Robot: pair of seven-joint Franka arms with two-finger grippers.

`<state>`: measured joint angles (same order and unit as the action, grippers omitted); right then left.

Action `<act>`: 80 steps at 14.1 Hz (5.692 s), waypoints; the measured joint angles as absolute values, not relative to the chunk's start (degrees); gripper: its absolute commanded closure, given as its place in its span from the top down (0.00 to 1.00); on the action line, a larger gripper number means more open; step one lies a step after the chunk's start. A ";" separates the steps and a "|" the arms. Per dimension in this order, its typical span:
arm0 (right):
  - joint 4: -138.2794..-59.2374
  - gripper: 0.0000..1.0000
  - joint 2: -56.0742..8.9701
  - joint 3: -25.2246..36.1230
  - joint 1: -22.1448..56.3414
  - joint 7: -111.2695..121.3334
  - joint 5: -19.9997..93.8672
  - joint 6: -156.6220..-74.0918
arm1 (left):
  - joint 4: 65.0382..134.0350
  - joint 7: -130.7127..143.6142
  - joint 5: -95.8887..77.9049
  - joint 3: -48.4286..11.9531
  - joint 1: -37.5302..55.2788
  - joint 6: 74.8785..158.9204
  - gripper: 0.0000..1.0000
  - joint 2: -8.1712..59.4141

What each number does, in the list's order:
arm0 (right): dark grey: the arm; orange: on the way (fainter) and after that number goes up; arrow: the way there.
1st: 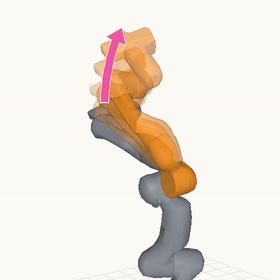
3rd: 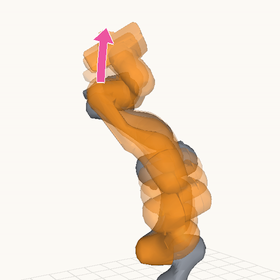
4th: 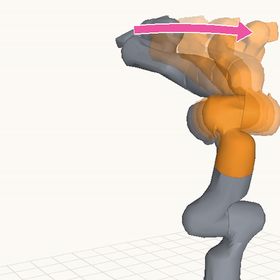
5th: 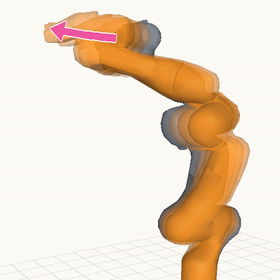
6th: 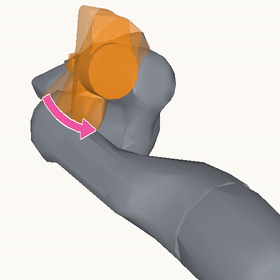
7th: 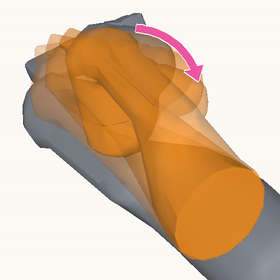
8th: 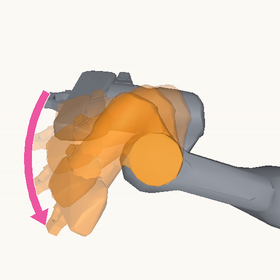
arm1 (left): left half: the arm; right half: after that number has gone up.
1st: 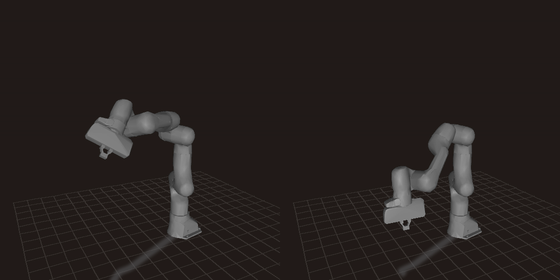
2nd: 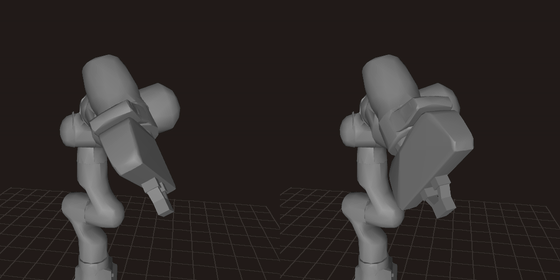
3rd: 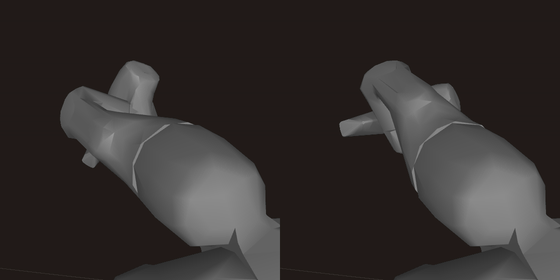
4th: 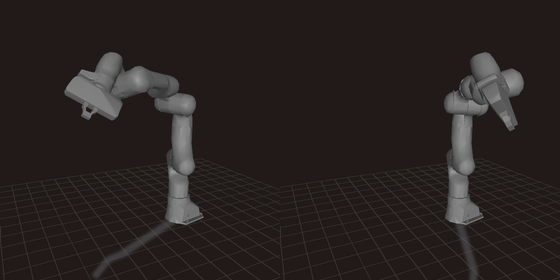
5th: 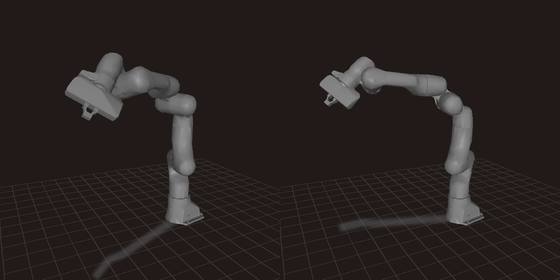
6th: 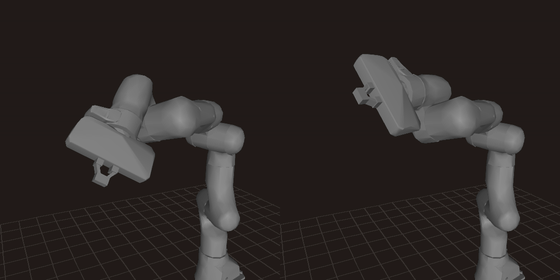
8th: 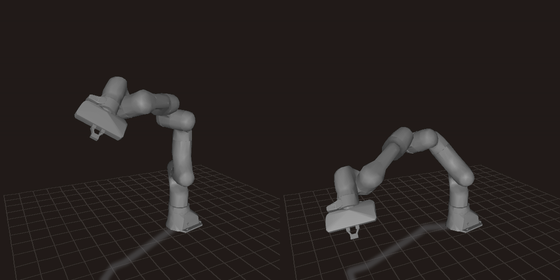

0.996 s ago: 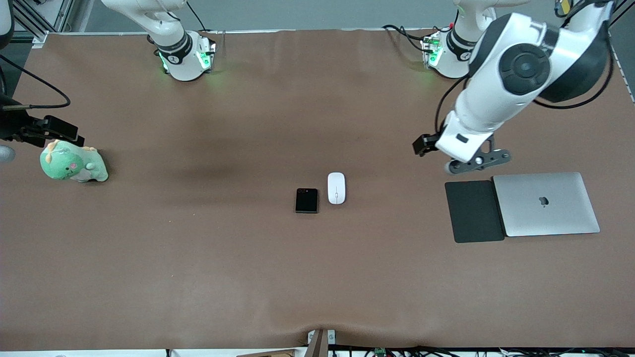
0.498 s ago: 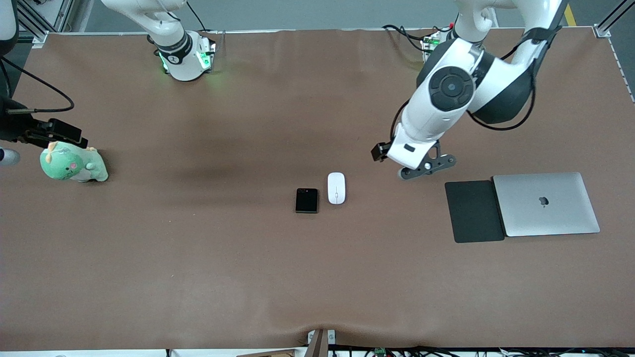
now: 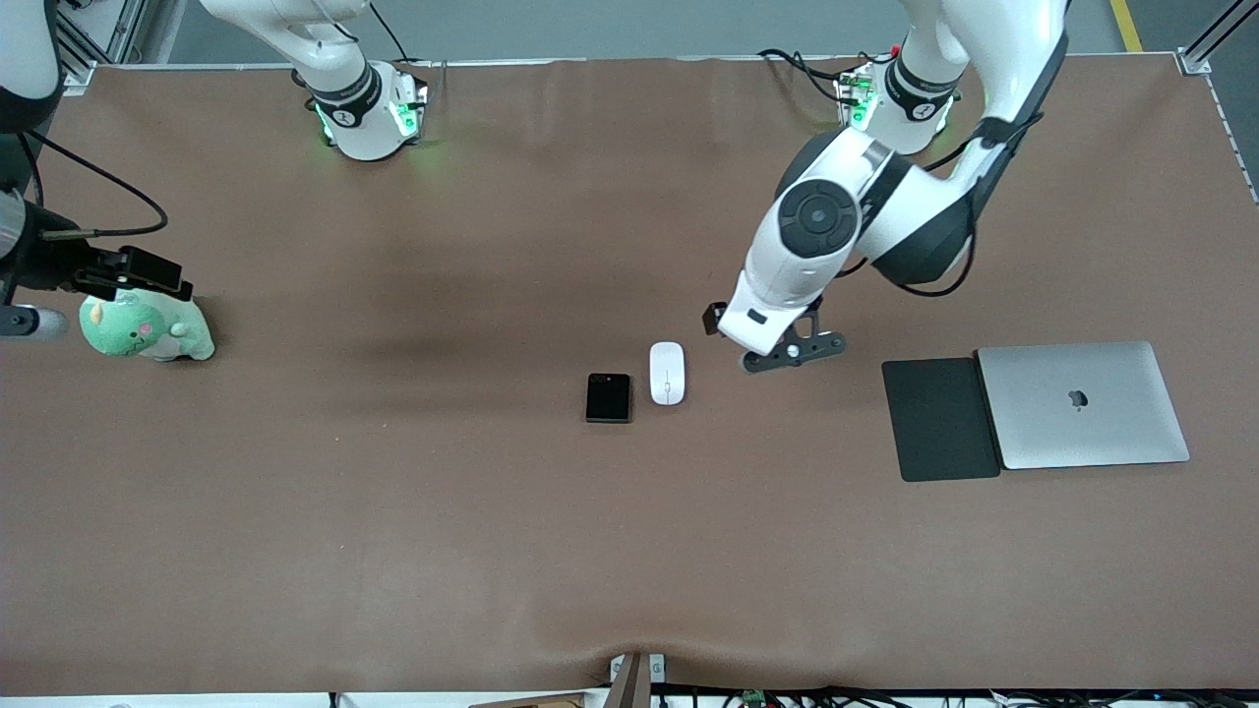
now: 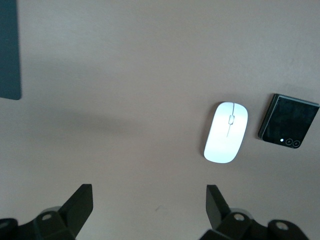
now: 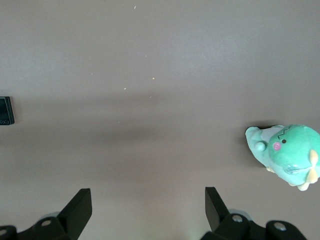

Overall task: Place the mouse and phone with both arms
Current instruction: 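Move the left gripper toward the white mouse, then lower the left gripper over the mouse while the right gripper reaches the phone, then grasp the mouse with the left gripper while the right gripper grasps the phone, then carry the mouse to the pad while the right gripper carries the phone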

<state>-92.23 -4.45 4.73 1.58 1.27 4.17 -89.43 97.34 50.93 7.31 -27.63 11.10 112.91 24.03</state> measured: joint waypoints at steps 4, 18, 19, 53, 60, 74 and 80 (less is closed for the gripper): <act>-92.26 1.00 -6.76 4.62 4.79 -2.84 4.47 -90.16 | 97.91 50.60 7.91 -27.62 11.72 117.93 1.00 27.76; -92.90 1.00 -25.54 4.27 15.61 -12.18 13.63 -108.97 | 92.26 47.27 14.04 -27.61 15.45 126.15 1.00 38.85; -92.90 1.00 -26.95 4.27 16.67 -12.52 14.22 -110.54 | 91.51 47.27 14.04 -27.56 15.86 126.17 1.00 39.48; -91.60 1.00 -38.04 4.44 30.48 -14.63 16.44 -130.87 | 87.41 47.46 14.63 -22.26 23.33 133.45 0.27 48.88; -89.45 1.00 -41.14 4.43 31.84 -19.95 16.41 -132.40 | 85.89 47.41 14.65 -22.06 23.19 133.50 0.11 48.50; -78.89 1.00 -49.95 4.57 40.35 -32.63 7.02 -134.80 | 85.56 38.59 14.96 -23.44 9.23 121.13 0.11 35.69; -77.06 1.00 -52.20 4.64 42.16 -37.99 5.58 -134.79 | 87.06 33.26 14.96 -24.43 1.03 116.97 0.11 33.04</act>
